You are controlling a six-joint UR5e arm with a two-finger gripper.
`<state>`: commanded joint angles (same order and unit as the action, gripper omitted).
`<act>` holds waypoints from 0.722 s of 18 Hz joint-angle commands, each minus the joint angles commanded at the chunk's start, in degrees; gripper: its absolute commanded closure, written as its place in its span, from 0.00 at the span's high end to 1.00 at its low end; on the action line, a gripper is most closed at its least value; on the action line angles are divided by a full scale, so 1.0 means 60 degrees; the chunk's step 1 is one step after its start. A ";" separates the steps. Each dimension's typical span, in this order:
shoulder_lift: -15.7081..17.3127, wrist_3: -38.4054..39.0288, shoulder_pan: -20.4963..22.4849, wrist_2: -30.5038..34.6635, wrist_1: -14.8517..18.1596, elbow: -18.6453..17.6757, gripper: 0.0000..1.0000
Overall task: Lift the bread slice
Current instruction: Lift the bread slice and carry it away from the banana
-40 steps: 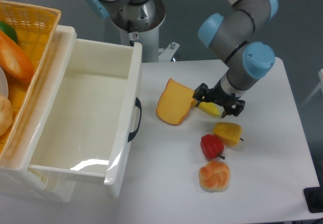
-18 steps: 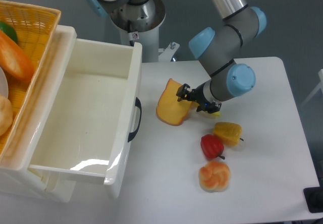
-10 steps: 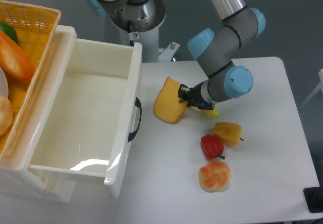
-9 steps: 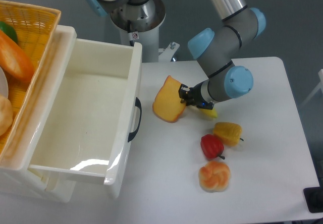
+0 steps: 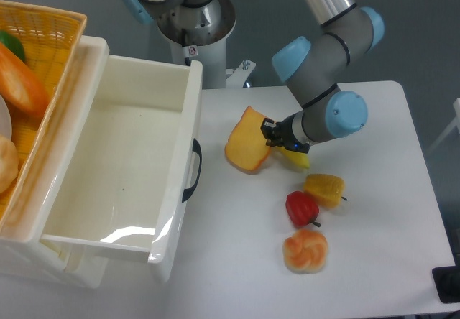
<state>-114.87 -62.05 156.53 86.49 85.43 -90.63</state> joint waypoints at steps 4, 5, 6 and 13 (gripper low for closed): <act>-0.0029 0.0073 0.0248 -0.0190 -0.0015 0.0909 0.00; -0.0044 0.0088 0.0278 -0.0307 -0.0029 0.1114 0.00; -0.0059 0.0088 0.0365 -0.0366 -0.0029 0.1319 0.00; -0.0277 -0.1579 0.0732 -0.0235 -0.1948 0.2373 0.00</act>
<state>-116.54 -71.53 160.93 85.08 73.74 -76.39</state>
